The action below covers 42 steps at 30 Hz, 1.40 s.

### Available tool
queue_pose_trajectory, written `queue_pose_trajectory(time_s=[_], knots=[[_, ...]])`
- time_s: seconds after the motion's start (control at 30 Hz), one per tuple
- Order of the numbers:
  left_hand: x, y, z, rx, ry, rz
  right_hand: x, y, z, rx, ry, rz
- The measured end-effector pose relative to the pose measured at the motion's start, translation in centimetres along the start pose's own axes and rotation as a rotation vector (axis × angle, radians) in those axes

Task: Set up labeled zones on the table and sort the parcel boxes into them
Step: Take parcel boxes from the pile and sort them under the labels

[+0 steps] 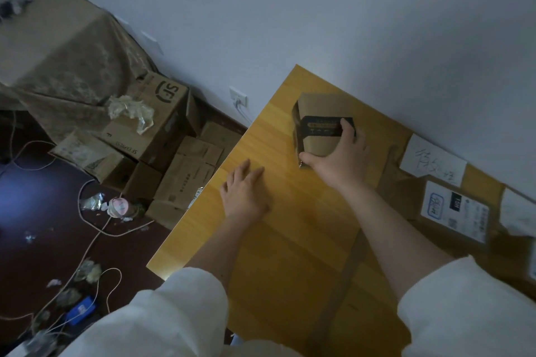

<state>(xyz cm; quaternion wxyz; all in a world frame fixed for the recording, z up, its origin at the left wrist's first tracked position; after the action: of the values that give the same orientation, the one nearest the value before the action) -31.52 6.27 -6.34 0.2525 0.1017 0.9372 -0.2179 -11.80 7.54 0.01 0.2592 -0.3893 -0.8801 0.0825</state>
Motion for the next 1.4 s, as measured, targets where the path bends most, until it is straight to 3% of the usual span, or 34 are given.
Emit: queue_pose_trajectory(time_s=[0.2, 0.33, 0.47, 0.6, 0.73, 1.03, 1.4], knots=[[-0.8, -1.6, 0.2, -0.003, -0.071, -0.019, -2.4, -2.9, -2.8, 0.043, 0.287, -0.006], [-1.6, -3.0, 0.6, -0.117, -0.414, -0.003, -4.1, -5.6, -4.9, 0.085, 0.469, 0.022], [-4.2, -5.1, 0.3, -0.198, -0.74, -0.037, -6.3, -8.1, -6.4, 0.331, 0.821, 0.133], [-6.4, -6.9, 0.9, -0.171, -0.796, -0.008, -9.4, -9.8, -6.9, 0.567, 1.297, 0.374], [-9.3, -8.3, 1.0, -0.138, -0.914, -0.021, -12.0, -11.7, -7.6, 0.747, 1.6, 0.441], [-15.8, -11.0, 1.8, 0.145, -1.097, -0.023, -17.4, -14.0, -9.3, 0.853, 1.713, 0.473], [-19.8, -13.3, 2.9, 0.282, -1.101, 0.041, -21.3, -15.4, -10.7, 0.903, 1.739, 0.422]])
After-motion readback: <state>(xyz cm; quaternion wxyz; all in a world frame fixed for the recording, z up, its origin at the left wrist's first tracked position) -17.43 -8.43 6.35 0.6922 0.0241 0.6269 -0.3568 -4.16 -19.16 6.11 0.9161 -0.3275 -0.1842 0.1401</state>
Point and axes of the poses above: each hand's wrist, its own y-axis towards the middle knuckle, its own z-axis out of the palm, x = y × z, the point moved 2 cm from there along y, towards the middle knuckle, and after that the axes turned 11 degrees about z, right-handed, at the moved point
